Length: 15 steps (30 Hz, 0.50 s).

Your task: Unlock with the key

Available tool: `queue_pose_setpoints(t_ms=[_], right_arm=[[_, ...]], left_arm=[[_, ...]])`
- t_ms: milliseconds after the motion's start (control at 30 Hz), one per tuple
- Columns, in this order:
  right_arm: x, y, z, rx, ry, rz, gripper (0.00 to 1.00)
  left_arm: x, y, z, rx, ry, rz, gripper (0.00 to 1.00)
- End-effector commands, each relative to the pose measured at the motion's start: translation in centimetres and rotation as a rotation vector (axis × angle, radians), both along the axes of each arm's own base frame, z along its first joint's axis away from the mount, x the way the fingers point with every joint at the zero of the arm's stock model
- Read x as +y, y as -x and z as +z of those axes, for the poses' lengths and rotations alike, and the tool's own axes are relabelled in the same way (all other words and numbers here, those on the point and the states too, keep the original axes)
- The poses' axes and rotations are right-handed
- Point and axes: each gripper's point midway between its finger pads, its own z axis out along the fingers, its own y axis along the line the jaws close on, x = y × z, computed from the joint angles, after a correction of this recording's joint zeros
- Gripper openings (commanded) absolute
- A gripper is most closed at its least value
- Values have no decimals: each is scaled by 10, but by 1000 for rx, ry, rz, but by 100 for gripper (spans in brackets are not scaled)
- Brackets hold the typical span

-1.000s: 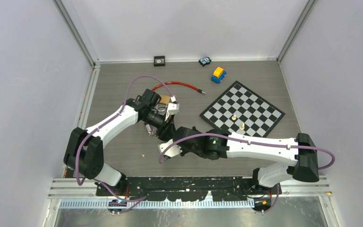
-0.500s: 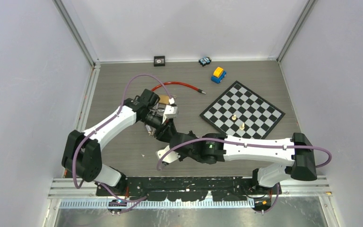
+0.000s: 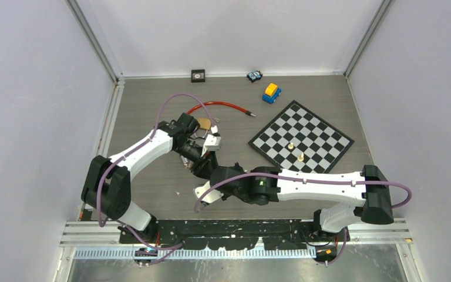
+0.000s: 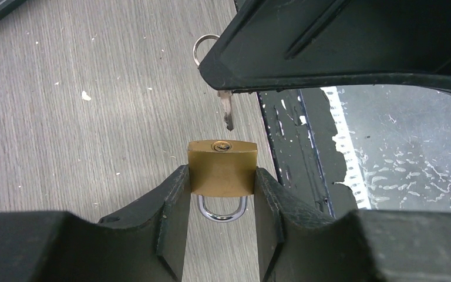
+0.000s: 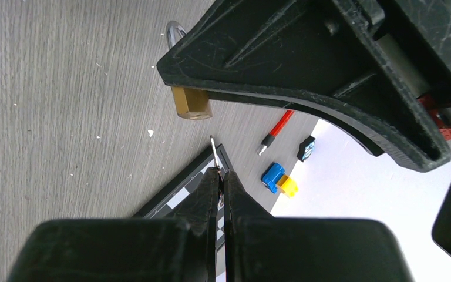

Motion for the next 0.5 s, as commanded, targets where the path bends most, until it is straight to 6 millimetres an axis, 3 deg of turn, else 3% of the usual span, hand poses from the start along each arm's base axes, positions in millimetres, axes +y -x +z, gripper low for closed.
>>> queue_pose_setpoints(t_ms=[0,467], right_arm=[[8,-3,28,-57,-64,1,1],[12,-4,18,-120,-3,11,1]], left_arm=[[-6,-3,14,-3,50,-24,0],[-8,-3,24,47,82,-22,0]])
